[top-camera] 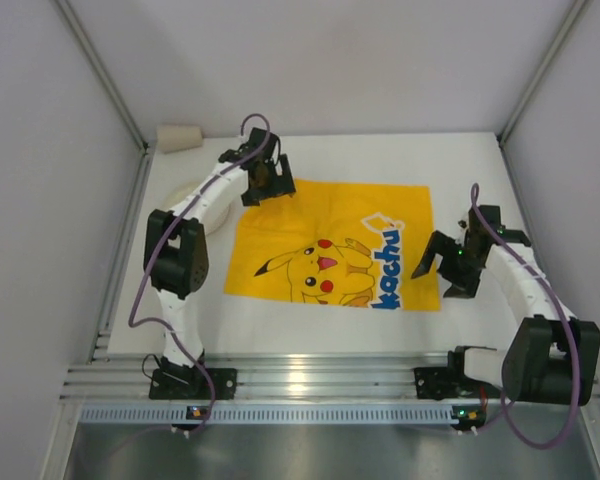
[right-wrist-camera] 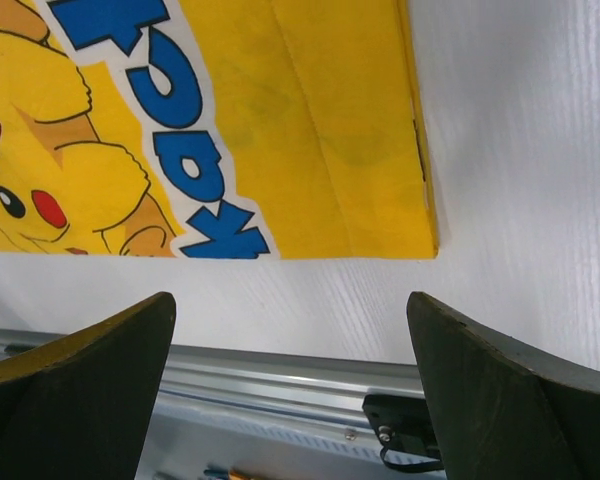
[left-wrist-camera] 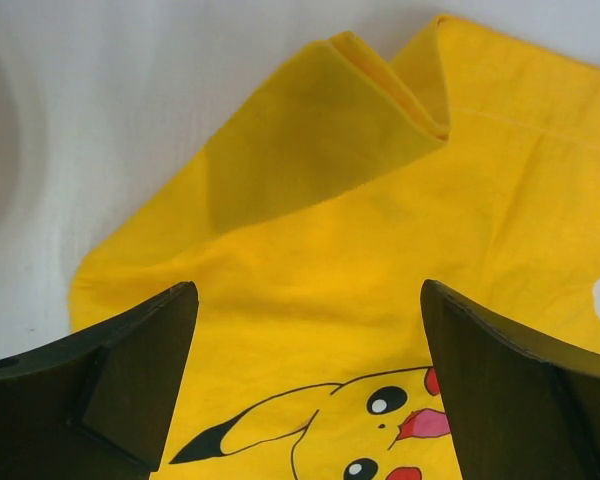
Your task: Set the dinner table for one person
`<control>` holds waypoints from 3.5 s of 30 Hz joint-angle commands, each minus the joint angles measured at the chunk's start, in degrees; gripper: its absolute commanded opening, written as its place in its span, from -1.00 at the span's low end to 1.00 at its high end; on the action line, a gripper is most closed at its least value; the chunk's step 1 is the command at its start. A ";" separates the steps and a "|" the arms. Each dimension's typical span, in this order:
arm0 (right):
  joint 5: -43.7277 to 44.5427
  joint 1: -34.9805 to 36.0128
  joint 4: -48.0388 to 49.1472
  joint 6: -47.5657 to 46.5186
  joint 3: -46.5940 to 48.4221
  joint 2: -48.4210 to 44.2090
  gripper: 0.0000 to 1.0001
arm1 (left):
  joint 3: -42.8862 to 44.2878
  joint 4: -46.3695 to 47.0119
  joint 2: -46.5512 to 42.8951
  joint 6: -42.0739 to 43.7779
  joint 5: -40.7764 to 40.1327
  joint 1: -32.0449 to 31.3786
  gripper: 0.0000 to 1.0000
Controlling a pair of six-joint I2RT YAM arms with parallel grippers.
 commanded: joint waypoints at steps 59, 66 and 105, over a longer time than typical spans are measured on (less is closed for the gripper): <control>1.42 23.24 -3.63 3.38 37.73 47.87 0.99 | -1.89 110.25 26.94 -47.49 39.28 51.62 0.83; 0.63 23.15 -2.75 2.15 37.90 49.10 1.00 | -6.59 69.41 8.02 -2.06 14.44 43.38 0.97; 4.85 23.06 0.85 -0.04 26.39 44.00 1.00 | -9.04 57.32 12.67 -13.34 36.63 45.29 0.62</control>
